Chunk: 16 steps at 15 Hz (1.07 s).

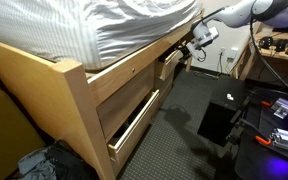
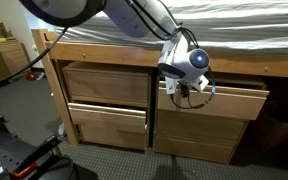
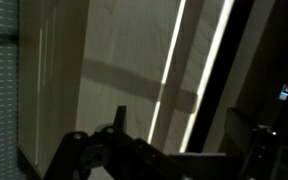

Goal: Close the top right drawer

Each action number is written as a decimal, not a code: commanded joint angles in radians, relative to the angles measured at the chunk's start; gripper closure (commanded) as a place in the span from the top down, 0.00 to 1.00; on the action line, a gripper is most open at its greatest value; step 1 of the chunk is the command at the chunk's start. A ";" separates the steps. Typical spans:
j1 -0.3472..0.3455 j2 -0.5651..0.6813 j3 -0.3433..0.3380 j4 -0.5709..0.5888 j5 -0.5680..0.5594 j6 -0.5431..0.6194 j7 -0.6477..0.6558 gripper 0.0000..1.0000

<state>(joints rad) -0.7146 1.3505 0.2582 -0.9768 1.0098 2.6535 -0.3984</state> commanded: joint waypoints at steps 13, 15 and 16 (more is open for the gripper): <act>-0.047 0.073 0.129 0.099 0.085 -0.019 -0.180 1.00; -0.041 0.082 0.117 0.103 0.074 -0.051 -0.155 1.00; -0.034 0.080 0.101 0.097 0.059 -0.075 -0.127 1.00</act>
<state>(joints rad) -0.7577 1.4047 0.3759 -0.9125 1.0980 2.6383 -0.5648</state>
